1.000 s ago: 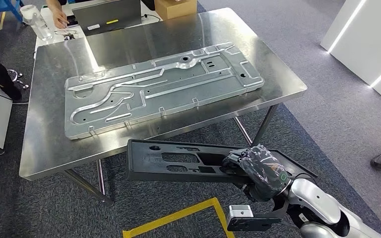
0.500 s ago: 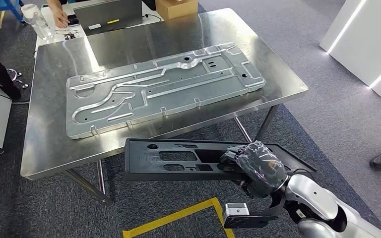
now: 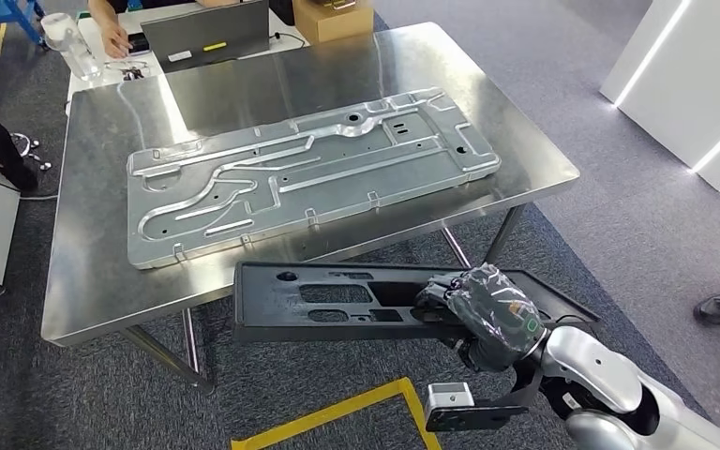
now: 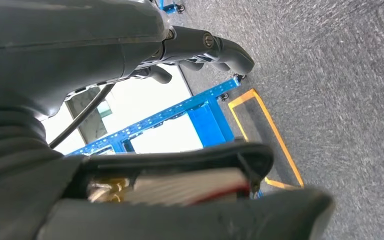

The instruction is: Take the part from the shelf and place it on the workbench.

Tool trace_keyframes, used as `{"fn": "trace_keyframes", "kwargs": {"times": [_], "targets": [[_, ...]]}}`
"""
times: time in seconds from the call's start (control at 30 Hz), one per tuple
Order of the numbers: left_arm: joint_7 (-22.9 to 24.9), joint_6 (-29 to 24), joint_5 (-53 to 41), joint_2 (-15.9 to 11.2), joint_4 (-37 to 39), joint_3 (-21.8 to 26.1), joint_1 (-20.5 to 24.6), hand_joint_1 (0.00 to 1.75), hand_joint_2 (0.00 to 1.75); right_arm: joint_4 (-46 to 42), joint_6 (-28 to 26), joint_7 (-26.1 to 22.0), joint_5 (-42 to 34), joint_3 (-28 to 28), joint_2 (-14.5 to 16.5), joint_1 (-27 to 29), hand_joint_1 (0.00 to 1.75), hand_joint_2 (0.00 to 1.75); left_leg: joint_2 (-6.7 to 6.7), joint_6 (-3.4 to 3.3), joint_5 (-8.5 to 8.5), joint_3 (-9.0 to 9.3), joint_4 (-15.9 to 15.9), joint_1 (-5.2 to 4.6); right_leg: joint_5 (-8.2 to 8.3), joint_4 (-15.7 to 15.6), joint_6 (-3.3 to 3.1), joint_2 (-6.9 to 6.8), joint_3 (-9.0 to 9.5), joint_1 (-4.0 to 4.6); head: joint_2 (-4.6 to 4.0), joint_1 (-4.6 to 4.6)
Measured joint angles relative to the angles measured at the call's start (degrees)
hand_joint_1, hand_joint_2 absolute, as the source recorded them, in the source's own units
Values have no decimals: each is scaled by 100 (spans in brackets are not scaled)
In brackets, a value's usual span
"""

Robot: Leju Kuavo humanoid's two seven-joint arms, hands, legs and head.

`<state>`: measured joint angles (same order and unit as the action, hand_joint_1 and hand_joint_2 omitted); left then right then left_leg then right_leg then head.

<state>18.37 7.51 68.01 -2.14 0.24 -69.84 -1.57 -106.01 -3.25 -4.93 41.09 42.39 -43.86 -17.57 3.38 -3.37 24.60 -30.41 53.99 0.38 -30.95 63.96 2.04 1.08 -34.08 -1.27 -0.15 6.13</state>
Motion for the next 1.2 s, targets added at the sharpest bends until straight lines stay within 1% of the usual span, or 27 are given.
{"fn": "trace_keyframes", "kwargs": {"times": [0.03, 0.07, 0.1, 0.13, 0.2, 0.23, 0.27, 0.3, 0.37, 0.47, 0.53, 0.57, 0.6, 0.67, 0.7, 0.73, 0.8, 0.83, 0.87, 0.9, 0.97, 1.0, 1.03, 1.07, 1.1, 1.17, 1.2], "targets": [[-8, 4, -2, 0, 0, 4, -3, 0, 175, 1, 23, -1, -33, 0, -22, -26, 175, 175, -10, 0, 9, 11, -2, 7, -161, 355, 17, -19, -194, -16, 0, 1], [-13, 7, -3, 0, 0, 11, -3, 0, 175, 1, 61, -3, -71, 0, -46, -48, 175, 175, -16, 16, 33, 12, 18, 12, -256, 656, 42, -32, -375, -40, 0, 1], [-17, 13, -4, 1, 0, 20, -4, 0, 175, 3, 117, -5, -120, -3, -77, -83, 175, 175, -18, 39, 71, 13, 51, 18, -249, 812, 71, -42, -491, -68, 0, 1], [-22, 21, -4, 2, -1, 28, -6, 0, 175, 4, 186, -8, -168, -9, -110, -136, 175, 175, -19, 68, 116, 14, 98, 32, -132, 764, 104, -50, -506, -96, 0, 1], [-36, 51, -6, 9, -1, 48, -7, 0, 175, 15, 340, -11, -250, -29, -168, -299, 175, 175, -17, 154, 236, 7, 244, 72, 248, 180, 180, -50, -269, -149, 0, 0], [-44, 64, -8, -1, 5, 61, -2, 0, 175, 31, 399, -13, -278, -35, -186, -387, 175, 175, -12, 208, 308, -17, 334, 77, 361, -99, 204, -25, -145, -159, 0, -5], [-52, 74, -10, -9, 12, 78, 1, 0, 175, 49, 443, -14, -294, -40, -202, -461, 175, 175, -2, 257, 370, -44, 402, 73, 398, -260, 182, 0, -70, -162, 0, -6], [-57, 79, -12, -18, 18, 98, 3, 0, 175, 66, 468, -16, -303, -44, -214, -513, 175, 175, 8, 300, 418, -67, 448, 63, 361, -297, 138, 22, -53, -153, 0, -9], [-61, 82, -13, -21, 24, 123, 4, 0, 175, 82, 488, -18, -306, -51, -231, -557, 175, 175, 23, 333, 452, -79, 468, 54, 321, -252, 34, 29, -74, -140, 0, -9], [-61, 82, -13, -20, 24, 129, 2, 0, 175, 85, 491, -19, -306, -52, -233, -566, 175, 175, 27, 339, 455, -75, 463, 56, 311, -248, 18, 23, -75, -134, 0, -8], [-62, 82, -13, -20, 24, 133, 1, 0, 175, 92, 496, -19, -306, -52, -233, -595, 175, 175, 37, 350, 462, -69, 457, 67, 299, -244, -15, 16, -75, -129, 0, -8], [-62, 82, -13, -20, 24, 136, 3, 0, 175, 96, 499, -19, -307, -57, -236, -626, 175, 175, -45, 368, 601, -233, 773, 73, 265, -251, -68, -13, -37, -114, 0, -6], [-62, 82, -13, -20, 24, 139, 5, 0, 175, 99, 504, -19, -307, -61, -239, -662, 175, 175, -130, 383, 769, -469, 1203, 78, 223, -258, -122, -45, 7, -93, 0, -6], [-62, 85, -23, -20, 24, 145, 7, 0, 175, 120, 551, -14, -306, -42, -246, -760, 175, 175, -305, 382, 1045, -1082, 2193, 75, 113, -272, -212, -119, 132, -32, 0, -5], [-62, 87, -31, -20, 24, 150, 2, 0, 175, 144, 602, -12, -305, -11, -245, -829, 175, 175, -307, 349, 945, -1215, 2287, 63, 68, -273, -224, -130, 182, -3, 0, -5], [-62, 90, -39, -20, 24, 155, -4, 0, 175, 175, 662, -10, -305, 25, -244, -924, 175, 175, -306, 295, 728, -1235, 2150, 42, 20, -275, -233, -138, 243, 26, 0, -5], [-63, 91, -46, -24, 25, 170, -15, 0, 175, 263, 785, -10, -305, 90, -221, -1145, 175, 175, -315, 122, 177, -1019, 1421, -29, -81, -302, -243, -147, 384, 69, 0, -7], [-67, 91, -48, -31, 30, 178, -17, 0, 175, 324, 829, -8, -306, 119, -190, -1259, 175, 175, -335, 33, 13, -886, 1096, -70, -123, -328, -233, -150, 444, 86, 0, -8], [-71, 95, -48, -37, 35, 187, -13, 0, 175, 395, 866, -4, -306, 150, -148, -1357, 175, 175, -356, -39, -36, -772, 857, -112, -153, -365, -210, -153, 496, 84, 0, -8], [-78, 99, -48, -42, 40, 202, -7, 0, 175, 467, 894, 1, -306, 183, -104, -1436, 175, 175, -375, -87, 4, -697, 737, -141, -159, -394, -181, -161, 548, 73, 0, -8], [-102, 109, -50, -43, 44, 245, 9, 0, 175, 600, 944, 8, -297, 261, -21, -1597, 175, 175, -372, -111, 74, -525, 533, -165, -99, -368, -102, -173, 613, 47, 0, -8], [-118, 115, -53, -41, 44, 267, 9, 0, 175, 667, 992, 8, -282, 309, 21, -1718, 175, 175, -358, -113, 86, -418, 440, -158, -39, -239, -75, -175, 587, 34, 0, -12], [-138, 124, -57, -37, 44, 284, 8, 0, 175, 742, 1067, 6, -267, 372, 67, -1905, 175, 175, -347, -114, 104, -303, 362, -148, 10, -22, -55, -166, 471, 22, 0, -15], [-161, 133, -60, -33, 44, 301, 11, 0, 175, 842, 1190, 1, -265, 461, 128, -2141, 175, 175, -339, -112, 128, -200, 303, -139, 14, 276, -42, -153, 274, 12, 0, -17], [-186, 139, -63, -28, 44, 315, 12, 0, 175, 967, 1342, -9, -284, 568, 198, -2409, 175, 175, -340, -110, 167, -126, 275, -137, -46, 609, -25, -141, 25, 2, 0, -19], [-235, 143, -64, -7, 44, 361, 25, 0, 175, 1278, 1631, -45, -364, 810, 373, -2932, 175, 175, -332, -97, 283, 14, 266, -129, -357, 1079, 22, -131, -478, -11, 0, -18], [-253, 140, -64, 9, 43, 385, 29, 0, 175, 1445, 1728, -61, -397, 919, 474, -3167, 175, 175, -318, -83, 355, 104, 266, -123, -501, 1132, 44, -132, -652, -19, 0, -18]]}}
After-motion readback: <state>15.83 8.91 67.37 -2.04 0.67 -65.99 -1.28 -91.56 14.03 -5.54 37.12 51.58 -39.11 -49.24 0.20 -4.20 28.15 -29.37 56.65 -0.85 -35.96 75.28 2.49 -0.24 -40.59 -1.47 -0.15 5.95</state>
